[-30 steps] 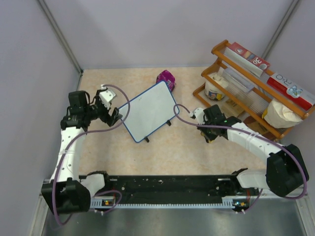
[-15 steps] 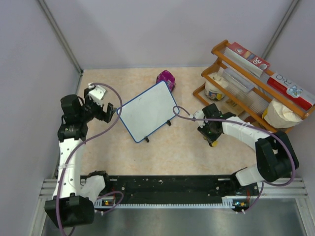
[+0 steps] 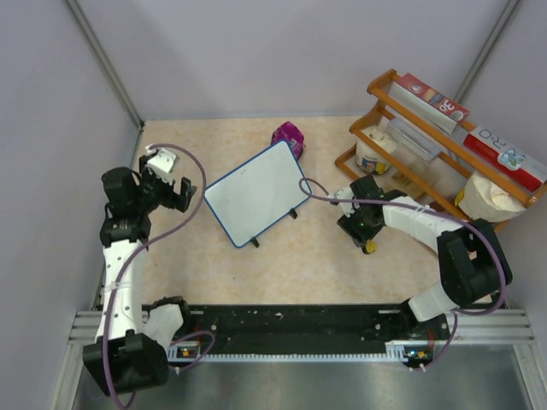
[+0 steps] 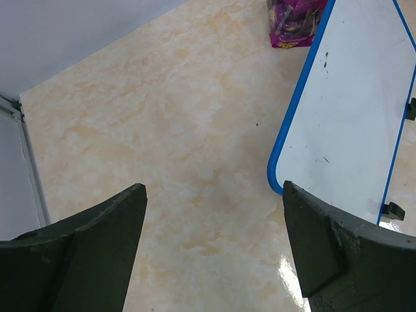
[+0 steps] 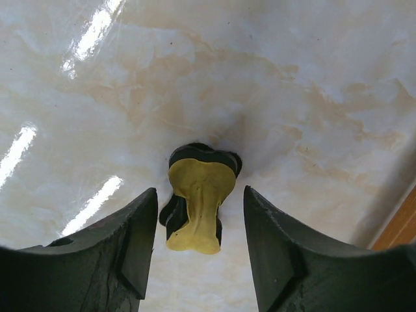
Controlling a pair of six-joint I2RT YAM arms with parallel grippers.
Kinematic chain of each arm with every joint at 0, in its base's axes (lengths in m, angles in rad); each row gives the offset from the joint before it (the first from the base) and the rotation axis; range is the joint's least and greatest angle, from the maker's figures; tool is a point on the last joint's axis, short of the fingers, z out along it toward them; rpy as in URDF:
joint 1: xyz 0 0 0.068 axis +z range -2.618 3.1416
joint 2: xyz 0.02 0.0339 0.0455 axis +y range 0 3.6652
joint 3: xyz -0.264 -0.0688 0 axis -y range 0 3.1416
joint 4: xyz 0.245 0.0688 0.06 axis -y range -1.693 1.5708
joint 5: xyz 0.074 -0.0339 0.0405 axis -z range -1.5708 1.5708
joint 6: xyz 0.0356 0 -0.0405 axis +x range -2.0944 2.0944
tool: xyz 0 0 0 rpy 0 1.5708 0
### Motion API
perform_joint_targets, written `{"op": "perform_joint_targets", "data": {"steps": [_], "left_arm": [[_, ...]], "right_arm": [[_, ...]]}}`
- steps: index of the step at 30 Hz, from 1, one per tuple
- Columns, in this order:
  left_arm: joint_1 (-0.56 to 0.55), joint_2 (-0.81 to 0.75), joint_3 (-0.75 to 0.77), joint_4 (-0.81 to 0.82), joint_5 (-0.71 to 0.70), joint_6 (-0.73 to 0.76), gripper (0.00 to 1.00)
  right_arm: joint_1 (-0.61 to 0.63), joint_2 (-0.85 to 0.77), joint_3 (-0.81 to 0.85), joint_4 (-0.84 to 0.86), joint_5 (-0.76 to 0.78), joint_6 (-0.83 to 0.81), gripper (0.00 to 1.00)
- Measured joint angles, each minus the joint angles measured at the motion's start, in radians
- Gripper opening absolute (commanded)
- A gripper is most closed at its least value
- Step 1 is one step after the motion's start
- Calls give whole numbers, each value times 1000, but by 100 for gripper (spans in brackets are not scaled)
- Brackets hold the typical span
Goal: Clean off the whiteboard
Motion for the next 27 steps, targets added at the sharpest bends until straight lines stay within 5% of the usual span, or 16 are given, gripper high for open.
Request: {"op": "perform_joint_targets", "data": {"steps": [8,10,11,27], "left_arm": [[50,0,-13,24,17,-27,89],[54,0,-14,32,14,-33,90],[55,0,-16,38,12,-39,90],[64,-42,-37,72,-141,-142,99]], "right_arm": [[-4,-20,44,6,-24,36,73],[-4,-47,64,6,-27,43,95],[-5,-60,74,5,-28,47,99],[-5,-294,226,23,76,128,99]]}}
